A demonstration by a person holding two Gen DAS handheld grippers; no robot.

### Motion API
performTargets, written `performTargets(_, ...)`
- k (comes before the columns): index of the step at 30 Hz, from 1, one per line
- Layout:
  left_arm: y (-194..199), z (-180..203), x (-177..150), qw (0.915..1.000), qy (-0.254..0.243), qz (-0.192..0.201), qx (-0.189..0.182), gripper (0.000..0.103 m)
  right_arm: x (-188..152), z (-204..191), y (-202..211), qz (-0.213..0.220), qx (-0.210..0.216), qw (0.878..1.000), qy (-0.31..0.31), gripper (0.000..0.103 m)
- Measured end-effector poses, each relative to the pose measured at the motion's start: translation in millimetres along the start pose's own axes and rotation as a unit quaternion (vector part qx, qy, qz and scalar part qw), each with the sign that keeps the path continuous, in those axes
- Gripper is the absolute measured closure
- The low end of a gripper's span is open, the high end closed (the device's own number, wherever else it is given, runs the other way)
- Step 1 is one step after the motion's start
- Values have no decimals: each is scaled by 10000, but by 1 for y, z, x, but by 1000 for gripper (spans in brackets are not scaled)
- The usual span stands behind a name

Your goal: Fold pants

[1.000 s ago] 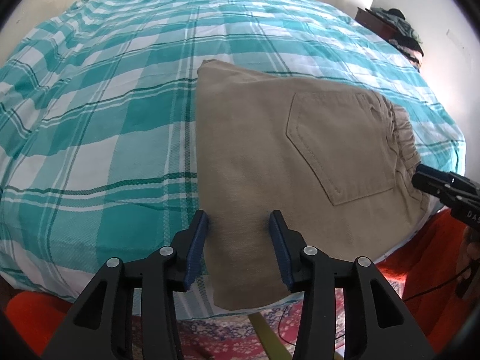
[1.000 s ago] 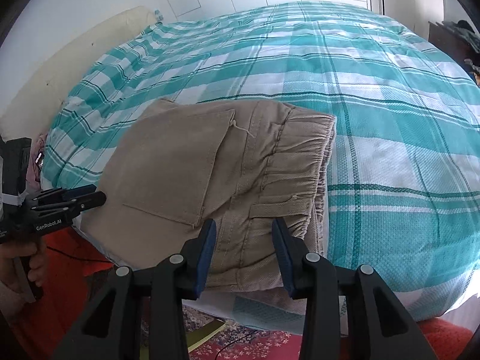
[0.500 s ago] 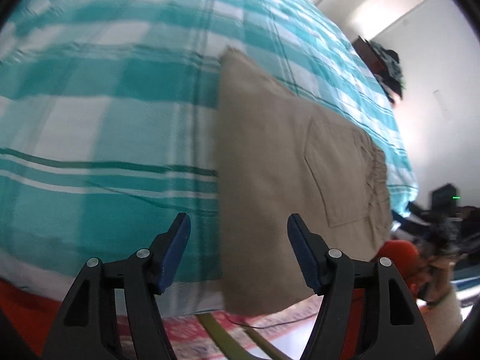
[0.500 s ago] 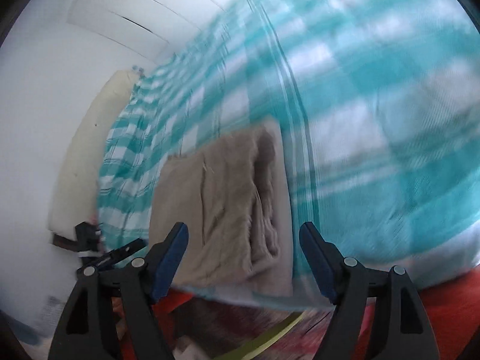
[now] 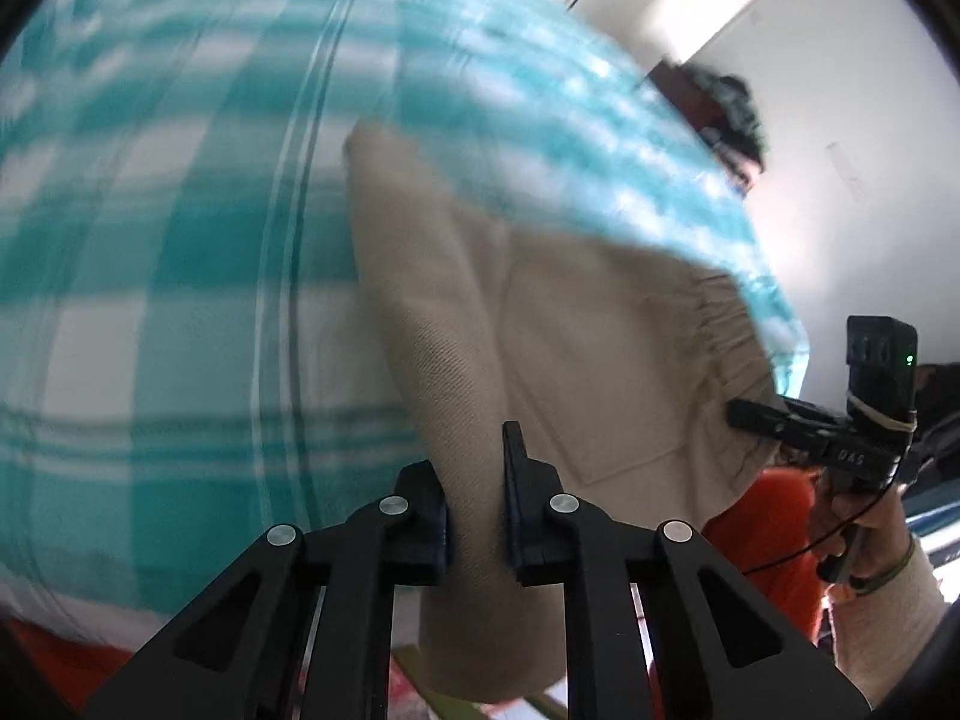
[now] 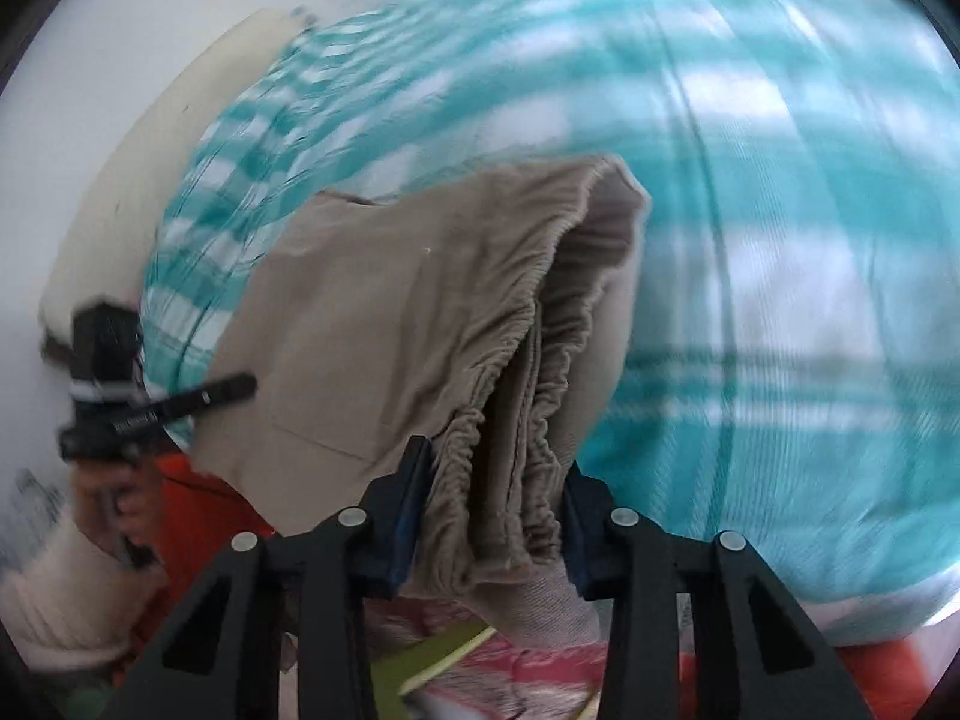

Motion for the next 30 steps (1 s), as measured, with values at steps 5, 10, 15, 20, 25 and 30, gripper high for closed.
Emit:
performTargets(5, 49, 22, 68, 9959, -318, 835, 131, 91, 53, -37, 30, 507, -14, 9977, 450, 65)
performTargets(10, 65, 26, 121, 9830, -799, 1490, 718, 78, 130, -45, 42, 1181, 89, 9913, 580, 65)
performTargets(15, 55, 14, 97, 9520, -1172, 1819, 2166, 23, 164, -23, 30, 1037, -979, 9892, 337, 13)
performTargets(20, 54, 8, 38, 9425, -1119, 1813, 2575, 11, 120, -22, 48, 1027, -1738, 9779, 550, 10)
performTargets(25, 61, 16, 0, 9456, -719, 1604, 2739, 5, 69, -53, 63, 1169, -1759, 9748, 718, 1)
performTargets(30, 86, 24, -27, 9441, -299, 1540, 2899, 4, 25, -93, 70, 1263, -1631, 9754, 773, 0)
Point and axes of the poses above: each gripper's, at about its wrist camera, not at the fingertips, and y roughly against the way its jaws point, z to its right, x to its top, the point moved 1 cm from there along -y, roughly the way its jaws point, and after that the axes turned 5 degrees about y, right-handed, at the moved point
